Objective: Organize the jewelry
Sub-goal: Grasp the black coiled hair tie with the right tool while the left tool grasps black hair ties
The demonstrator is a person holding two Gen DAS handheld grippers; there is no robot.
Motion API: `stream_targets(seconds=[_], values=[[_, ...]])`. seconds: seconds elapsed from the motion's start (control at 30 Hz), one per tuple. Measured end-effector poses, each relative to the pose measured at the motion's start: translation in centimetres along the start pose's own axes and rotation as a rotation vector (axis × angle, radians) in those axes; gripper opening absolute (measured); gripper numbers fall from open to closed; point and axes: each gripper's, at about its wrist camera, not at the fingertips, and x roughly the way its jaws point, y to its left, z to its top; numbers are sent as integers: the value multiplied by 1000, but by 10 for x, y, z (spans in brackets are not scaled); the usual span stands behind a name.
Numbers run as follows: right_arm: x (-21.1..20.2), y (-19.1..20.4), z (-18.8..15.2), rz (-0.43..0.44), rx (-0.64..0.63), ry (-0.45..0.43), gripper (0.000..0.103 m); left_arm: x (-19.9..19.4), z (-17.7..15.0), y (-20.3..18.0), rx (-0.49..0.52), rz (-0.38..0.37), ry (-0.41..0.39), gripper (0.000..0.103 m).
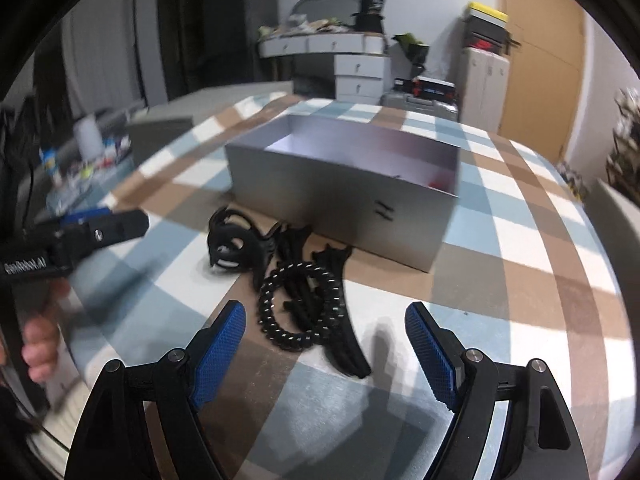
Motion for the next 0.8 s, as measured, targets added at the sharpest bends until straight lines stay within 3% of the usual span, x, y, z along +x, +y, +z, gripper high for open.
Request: stream_targets(seconds=[0.4, 0.63, 0.73, 0.8], values=[[25, 6, 6, 0, -29, 108, 82, -5, -5, 1, 24, -20, -8, 101], [25, 9, 8, -23, -36, 109, 80, -5, -5, 4, 12, -26, -2, 101], [23, 9, 8, -28, -37, 99, 71, -5, -6, 4, 14, -23, -3, 101], [22, 8, 7, -20, -31, 92, 57, -6, -6, 4, 16, -27, 2, 101]])
